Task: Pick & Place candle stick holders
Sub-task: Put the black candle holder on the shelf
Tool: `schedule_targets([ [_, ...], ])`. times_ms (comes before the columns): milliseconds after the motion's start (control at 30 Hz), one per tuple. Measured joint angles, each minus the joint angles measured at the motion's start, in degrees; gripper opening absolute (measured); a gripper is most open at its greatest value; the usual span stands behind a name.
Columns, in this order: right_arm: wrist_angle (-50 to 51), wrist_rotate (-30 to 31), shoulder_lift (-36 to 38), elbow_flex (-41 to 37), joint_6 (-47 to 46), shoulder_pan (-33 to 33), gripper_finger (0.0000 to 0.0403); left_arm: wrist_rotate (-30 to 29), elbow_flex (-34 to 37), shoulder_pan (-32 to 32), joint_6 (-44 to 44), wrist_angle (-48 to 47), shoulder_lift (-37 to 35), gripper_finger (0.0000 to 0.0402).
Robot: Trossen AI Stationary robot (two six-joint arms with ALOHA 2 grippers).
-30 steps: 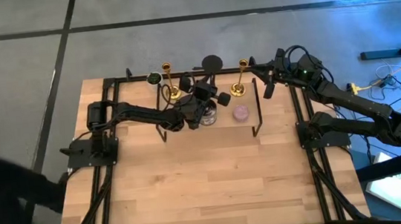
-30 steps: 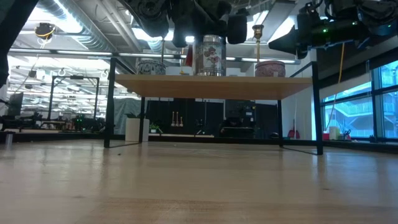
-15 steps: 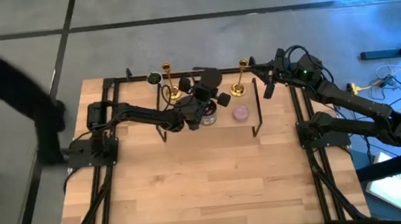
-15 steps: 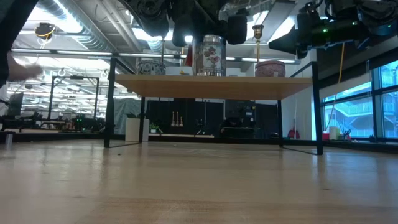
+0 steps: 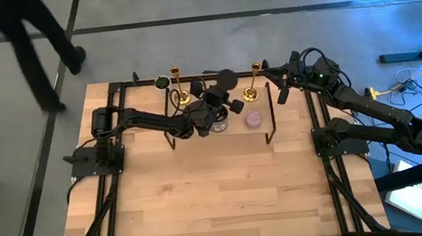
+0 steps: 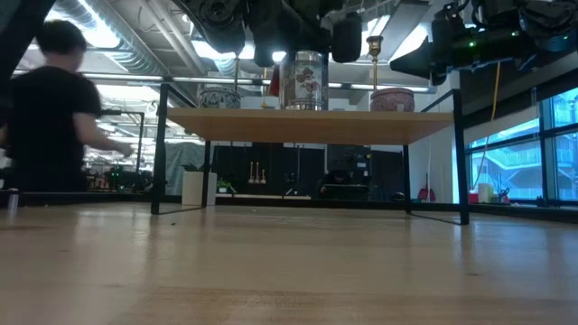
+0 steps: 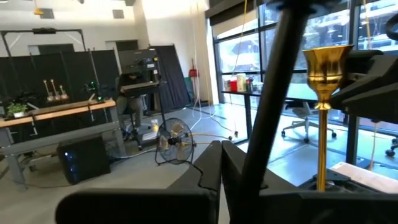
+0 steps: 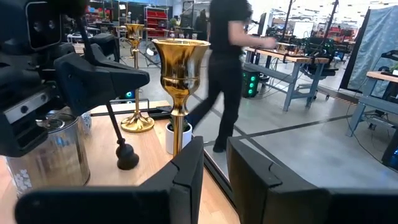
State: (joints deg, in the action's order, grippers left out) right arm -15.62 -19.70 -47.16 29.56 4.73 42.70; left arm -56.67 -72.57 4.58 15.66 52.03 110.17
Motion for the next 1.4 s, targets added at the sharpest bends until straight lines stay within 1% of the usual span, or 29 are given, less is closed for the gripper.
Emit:
schedule_targets([
  [367, -0.02, 0.0, 0.0, 0.0, 0.0, 0.0, 0.0073, -0.17, -0.05, 0.11, -1.4, 1.16, -0.05, 0.0001],
  [600, -0.07, 0.0, 0.0, 0.0, 0.0, 0.0, 0.0073, 0.22, -0.14, 0.13, -1.48, 2.7, -2.53, 0.0001],
  [800, -0.49, -0.47, 0.0, 0.0, -0.39, -0.04, 0.0073, 0.97, -0.14, 0.13, -1.7, 2.04, -3.48, 0.0001],
  [967, -0.55, -0.66, 0.0, 0.0, -0.46, -0.04, 0.0073, 1.98, -0.14, 0.13, -4.44, -0.17, -3.48, 0.0001],
  [1233, -0.68, -0.66, 0.0, 0.0, -0.46, -0.04, 0.0073, 2.34, -0.14, -0.16, -4.1, -0.44, -3.46, 0.0001],
  [1400, -0.68, -0.63, 0.0, 0.0, -0.46, -0.04, 0.0073, 1.43, -0.14, -0.48, -3.58, -0.44, -3.45, 0.0001],
])
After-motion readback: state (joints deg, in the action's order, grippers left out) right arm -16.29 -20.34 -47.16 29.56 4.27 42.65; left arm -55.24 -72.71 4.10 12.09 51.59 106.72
